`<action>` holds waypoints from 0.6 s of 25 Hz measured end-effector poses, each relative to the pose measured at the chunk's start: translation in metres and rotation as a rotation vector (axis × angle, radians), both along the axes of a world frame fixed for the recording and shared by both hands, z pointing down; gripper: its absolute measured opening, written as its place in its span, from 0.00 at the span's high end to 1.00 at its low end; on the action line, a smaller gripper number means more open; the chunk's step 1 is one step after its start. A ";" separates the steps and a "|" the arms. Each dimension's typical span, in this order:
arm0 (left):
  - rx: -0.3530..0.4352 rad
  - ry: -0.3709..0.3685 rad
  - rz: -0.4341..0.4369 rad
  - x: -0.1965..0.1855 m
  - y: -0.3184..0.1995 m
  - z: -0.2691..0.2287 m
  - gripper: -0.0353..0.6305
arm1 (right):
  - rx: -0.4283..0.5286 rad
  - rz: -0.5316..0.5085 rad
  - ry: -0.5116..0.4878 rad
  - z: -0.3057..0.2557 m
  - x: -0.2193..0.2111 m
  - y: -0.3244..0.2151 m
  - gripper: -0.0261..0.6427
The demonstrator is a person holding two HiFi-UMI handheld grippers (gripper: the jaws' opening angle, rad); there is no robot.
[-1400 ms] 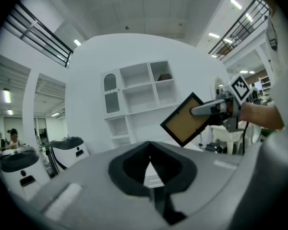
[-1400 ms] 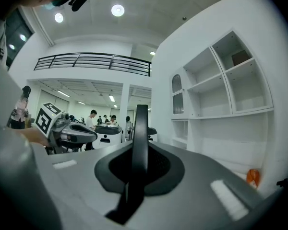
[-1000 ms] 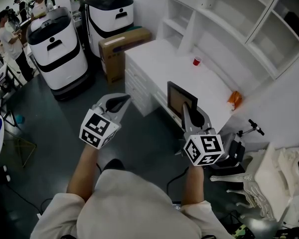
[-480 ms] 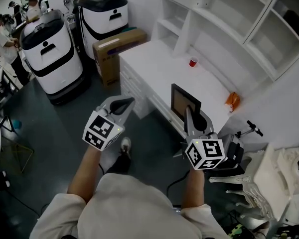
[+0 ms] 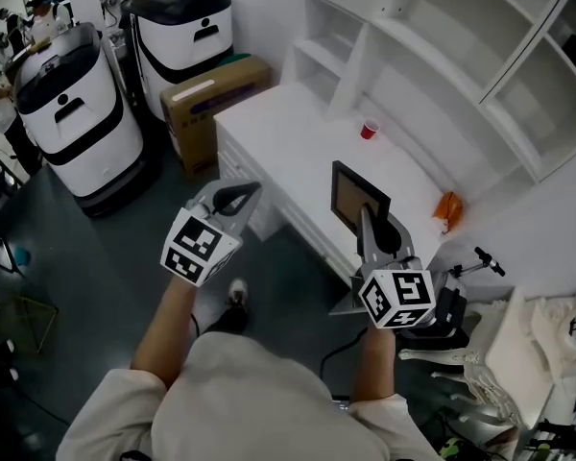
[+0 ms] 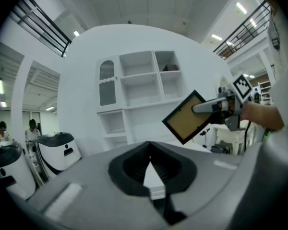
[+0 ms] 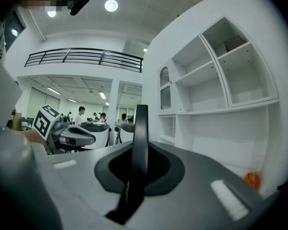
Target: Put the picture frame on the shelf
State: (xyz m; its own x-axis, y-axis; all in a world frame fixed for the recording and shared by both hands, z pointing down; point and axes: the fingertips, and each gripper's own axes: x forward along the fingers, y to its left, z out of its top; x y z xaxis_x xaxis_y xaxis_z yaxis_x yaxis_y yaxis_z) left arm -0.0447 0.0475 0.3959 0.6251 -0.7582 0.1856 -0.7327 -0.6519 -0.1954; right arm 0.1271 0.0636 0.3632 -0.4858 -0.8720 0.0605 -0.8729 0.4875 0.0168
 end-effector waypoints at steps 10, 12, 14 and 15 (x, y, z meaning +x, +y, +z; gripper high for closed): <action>0.003 0.007 0.035 -0.024 -0.113 -0.024 0.95 | 0.014 0.021 0.005 -0.029 -0.030 -0.106 0.94; 0.007 0.005 0.041 -0.031 -0.132 -0.029 0.95 | 0.023 0.027 0.015 -0.034 -0.036 -0.126 0.94; 0.011 0.006 0.044 -0.037 -0.151 -0.033 0.95 | 0.032 0.033 0.025 -0.040 -0.041 -0.145 0.94; 0.015 0.009 0.046 -0.040 -0.160 -0.036 0.95 | 0.037 0.035 0.028 -0.043 -0.043 -0.154 0.94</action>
